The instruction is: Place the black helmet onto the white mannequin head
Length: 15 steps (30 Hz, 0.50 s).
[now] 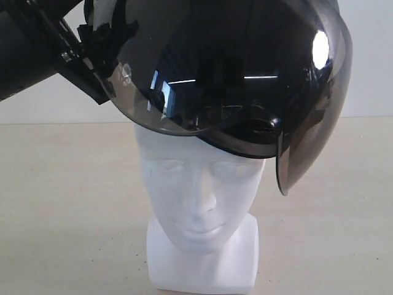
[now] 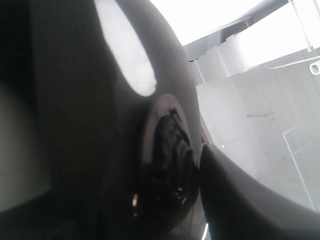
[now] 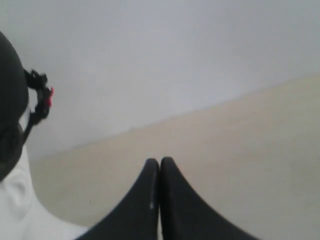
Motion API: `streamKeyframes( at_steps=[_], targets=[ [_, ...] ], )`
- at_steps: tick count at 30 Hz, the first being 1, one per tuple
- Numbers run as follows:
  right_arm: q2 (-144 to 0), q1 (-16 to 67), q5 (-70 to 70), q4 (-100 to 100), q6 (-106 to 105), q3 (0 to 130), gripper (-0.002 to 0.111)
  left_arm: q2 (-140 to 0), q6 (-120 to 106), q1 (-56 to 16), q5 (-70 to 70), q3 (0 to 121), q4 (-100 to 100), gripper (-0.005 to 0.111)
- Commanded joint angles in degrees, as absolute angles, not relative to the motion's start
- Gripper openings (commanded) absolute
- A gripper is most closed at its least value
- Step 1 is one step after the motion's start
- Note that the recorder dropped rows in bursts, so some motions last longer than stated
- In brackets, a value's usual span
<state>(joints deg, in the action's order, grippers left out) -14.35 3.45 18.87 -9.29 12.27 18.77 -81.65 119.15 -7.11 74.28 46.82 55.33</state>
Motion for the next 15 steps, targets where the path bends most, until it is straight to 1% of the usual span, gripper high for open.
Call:
streamKeyframes(
  at_steps=[1, 3, 7, 12, 15],
  targets=[
    [-28.5, 4.0, 31.8, -10.2, 10.9, 29.9, 0.000, -82.6, 114.2, -5.8, 70.0, 46.3, 59.4, 0.004],
    [-35.2, 4.0, 35.9, -11.4, 11.9, 34.7, 0.000, -82.6, 114.2, -5.8, 70.0, 46.3, 59.4, 0.004],
    [-44.6, 4.0, 37.0, -12.3, 11.1, 41.7, 0.000, -82.6, 114.0, -5.8, 70.0, 46.3, 59.4, 0.004],
    [-50.1, 4.0, 31.4, -29.5, -3.2, 47.5, 0.000, -82.6, 114.0, -5.8, 70.0, 46.3, 59.4, 0.004],
    [-52.7, 4.0, 31.2, -39.8, -11.1, 49.8, 0.000, -82.6, 113.7, -5.8, 70.0, 46.3, 59.4, 0.004]
  ],
)
